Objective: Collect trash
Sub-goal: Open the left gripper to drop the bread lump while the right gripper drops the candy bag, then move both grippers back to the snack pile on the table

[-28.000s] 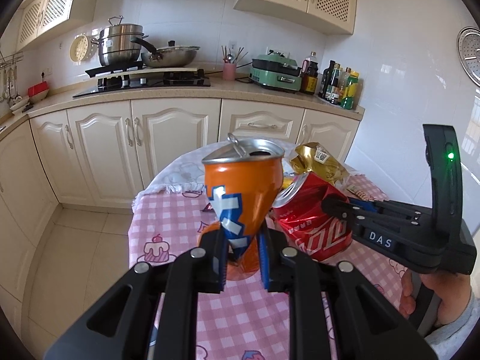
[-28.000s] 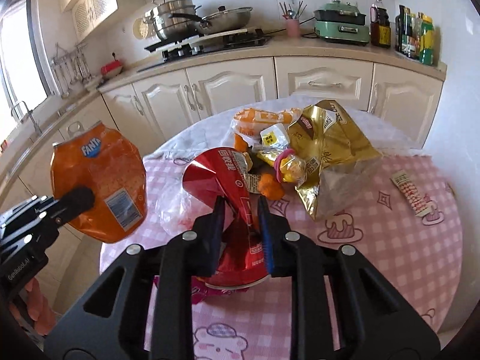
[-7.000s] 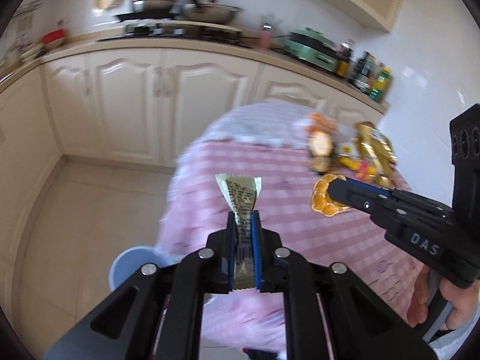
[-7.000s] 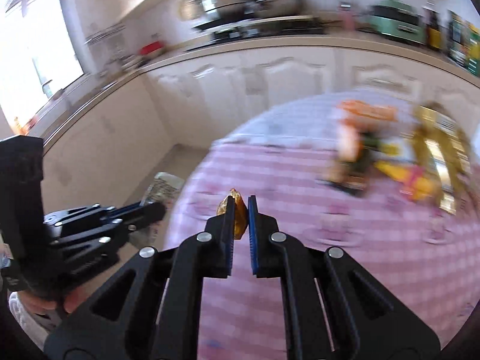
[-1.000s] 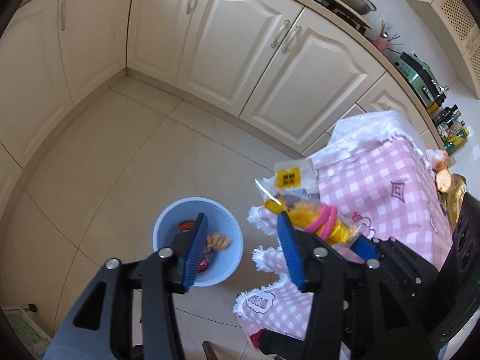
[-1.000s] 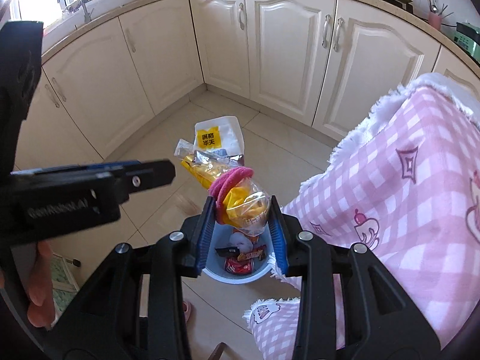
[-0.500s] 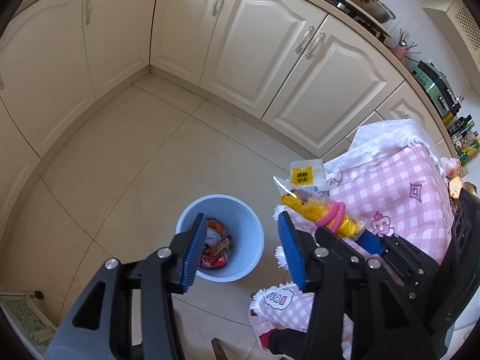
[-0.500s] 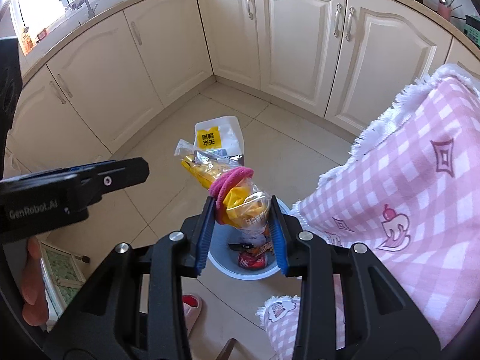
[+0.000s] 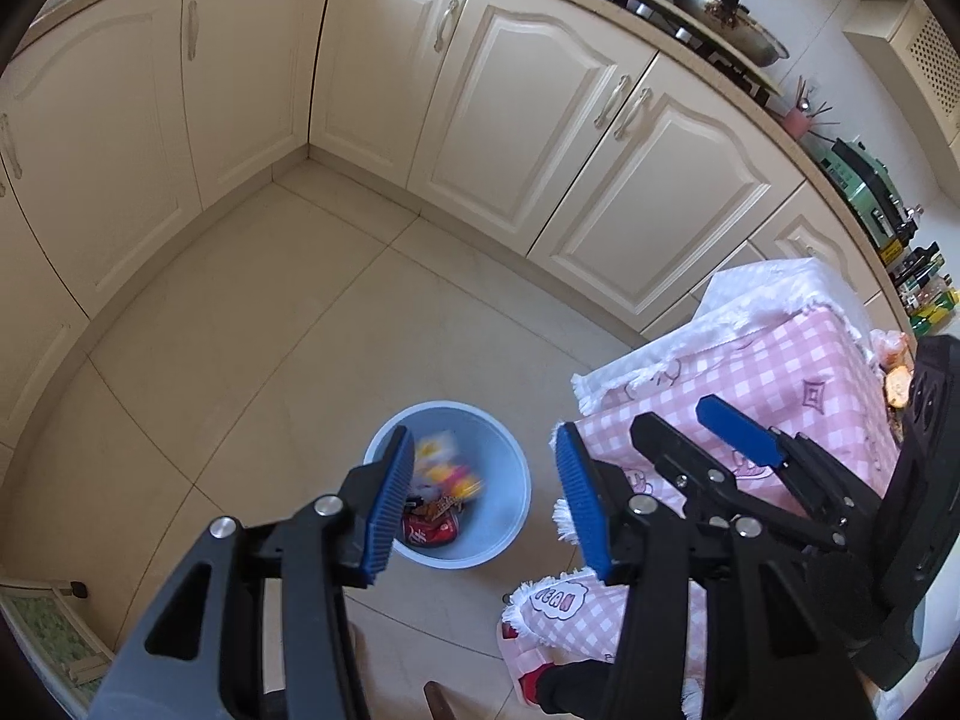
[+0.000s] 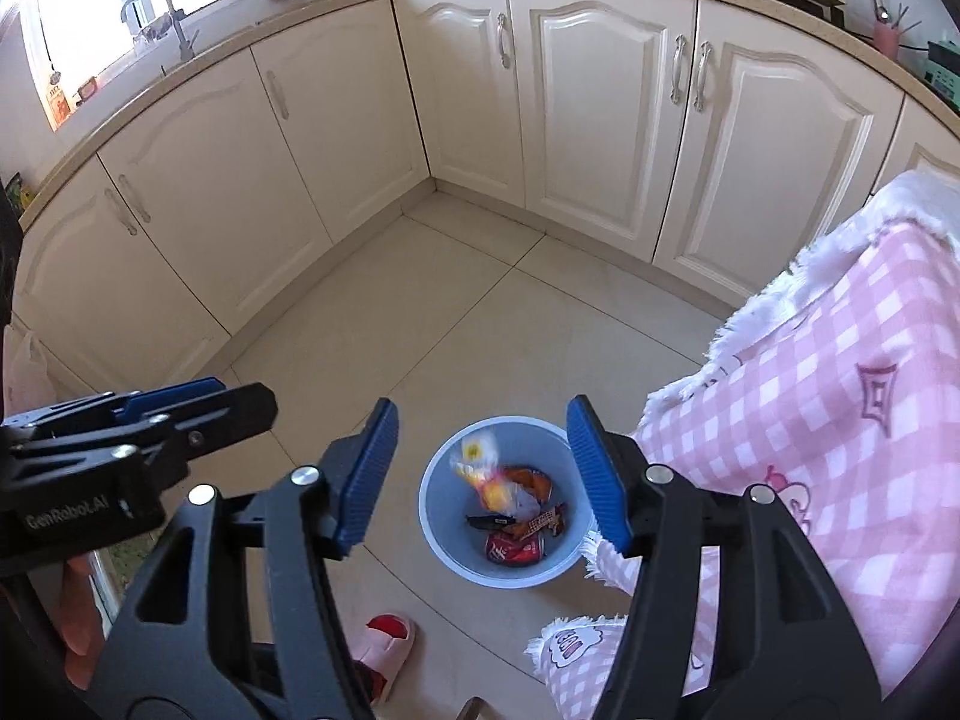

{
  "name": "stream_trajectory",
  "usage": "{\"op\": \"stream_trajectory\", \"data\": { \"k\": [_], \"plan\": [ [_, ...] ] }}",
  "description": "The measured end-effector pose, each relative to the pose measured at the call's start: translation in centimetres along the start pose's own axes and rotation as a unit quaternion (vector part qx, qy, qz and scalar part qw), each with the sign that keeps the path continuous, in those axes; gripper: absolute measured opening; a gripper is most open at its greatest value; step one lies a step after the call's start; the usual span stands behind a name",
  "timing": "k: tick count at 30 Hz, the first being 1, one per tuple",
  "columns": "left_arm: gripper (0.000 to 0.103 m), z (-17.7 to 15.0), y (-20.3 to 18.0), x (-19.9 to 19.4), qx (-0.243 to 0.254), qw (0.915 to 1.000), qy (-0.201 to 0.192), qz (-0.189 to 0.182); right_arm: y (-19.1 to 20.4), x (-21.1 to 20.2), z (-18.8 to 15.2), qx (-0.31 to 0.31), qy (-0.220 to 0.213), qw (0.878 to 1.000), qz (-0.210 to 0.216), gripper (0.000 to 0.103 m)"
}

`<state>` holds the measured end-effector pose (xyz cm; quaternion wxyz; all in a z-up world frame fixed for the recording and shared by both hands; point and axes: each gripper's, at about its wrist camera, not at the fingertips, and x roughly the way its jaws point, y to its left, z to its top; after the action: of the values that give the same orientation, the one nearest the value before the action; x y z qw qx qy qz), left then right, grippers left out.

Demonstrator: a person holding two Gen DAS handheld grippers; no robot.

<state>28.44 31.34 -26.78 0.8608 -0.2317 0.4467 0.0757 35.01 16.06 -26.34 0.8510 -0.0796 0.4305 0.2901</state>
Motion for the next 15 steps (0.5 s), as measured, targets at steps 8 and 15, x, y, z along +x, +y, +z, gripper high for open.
{"op": "stream_trajectory", "data": {
  "k": [8,15],
  "plan": [
    [0.048,0.4,-1.4,-4.4,0.011,0.9991,-0.04,-0.005,-0.5,-5.4,1.0,0.003,-0.043,0.999,-0.005,0.059],
    [0.055,0.9,-5.9,-10.6,0.039,0.9934,-0.106,-0.019,-2.2,-15.0,1.4,0.006,-0.137,0.99,-0.021,0.063]
  ]
}}
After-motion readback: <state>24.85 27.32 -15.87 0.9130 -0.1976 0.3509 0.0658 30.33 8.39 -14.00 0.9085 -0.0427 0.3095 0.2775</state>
